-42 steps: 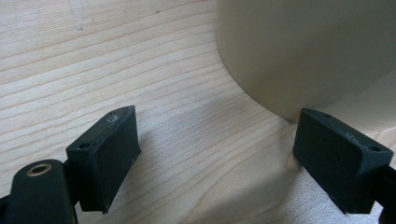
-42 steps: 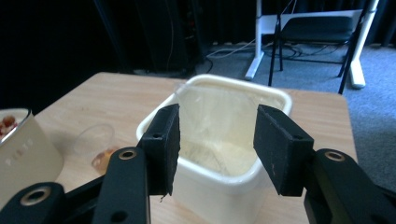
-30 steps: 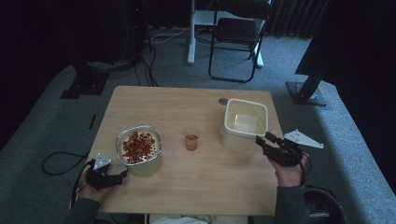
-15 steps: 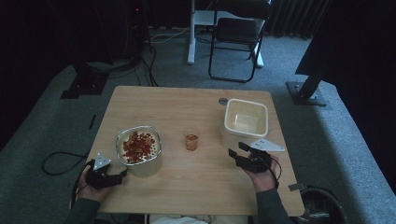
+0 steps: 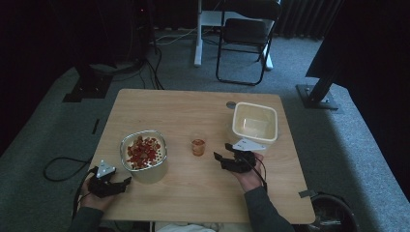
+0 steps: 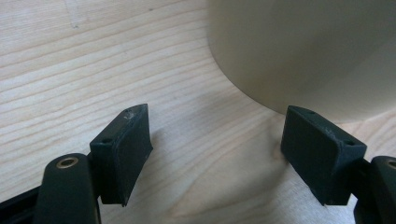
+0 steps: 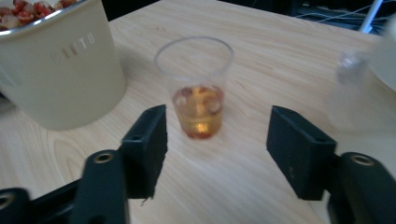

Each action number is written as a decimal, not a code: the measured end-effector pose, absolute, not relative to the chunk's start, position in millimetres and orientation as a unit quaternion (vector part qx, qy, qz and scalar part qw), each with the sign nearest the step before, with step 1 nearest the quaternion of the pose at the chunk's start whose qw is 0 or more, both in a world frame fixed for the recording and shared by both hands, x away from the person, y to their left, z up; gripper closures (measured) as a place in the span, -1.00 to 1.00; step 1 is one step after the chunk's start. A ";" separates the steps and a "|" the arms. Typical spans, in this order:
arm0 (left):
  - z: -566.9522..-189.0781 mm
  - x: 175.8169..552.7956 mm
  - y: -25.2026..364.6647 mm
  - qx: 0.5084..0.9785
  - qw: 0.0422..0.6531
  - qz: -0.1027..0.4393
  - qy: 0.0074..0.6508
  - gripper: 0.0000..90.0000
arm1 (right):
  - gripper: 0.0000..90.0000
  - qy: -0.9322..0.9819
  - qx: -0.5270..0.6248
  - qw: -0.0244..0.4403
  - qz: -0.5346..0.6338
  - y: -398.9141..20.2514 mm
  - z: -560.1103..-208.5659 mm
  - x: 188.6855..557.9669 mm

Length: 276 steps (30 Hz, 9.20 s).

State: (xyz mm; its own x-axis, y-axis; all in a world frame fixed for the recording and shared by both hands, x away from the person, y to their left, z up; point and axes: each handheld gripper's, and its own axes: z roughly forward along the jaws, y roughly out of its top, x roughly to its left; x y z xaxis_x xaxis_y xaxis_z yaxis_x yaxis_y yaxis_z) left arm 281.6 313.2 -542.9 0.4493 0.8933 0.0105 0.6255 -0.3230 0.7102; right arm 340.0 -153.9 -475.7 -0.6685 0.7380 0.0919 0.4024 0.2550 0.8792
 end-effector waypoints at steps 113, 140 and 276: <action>-526.2 269.8 129.5 0.788 0.470 0.204 0.341 -0.27 | 0.67 0.806 0.376 0.031 0.456 -81.9 -481.1 334.5; -530.7 297.7 103.2 0.760 0.538 0.173 0.321 -0.52 | 0.20 0.773 0.400 0.098 0.483 -151.3 -475.6 312.3; -404.3 320.0 291.4 0.790 0.280 0.449 0.311 -0.26 | 0.15 0.729 0.542 0.145 0.392 -262.8 -540.6 298.5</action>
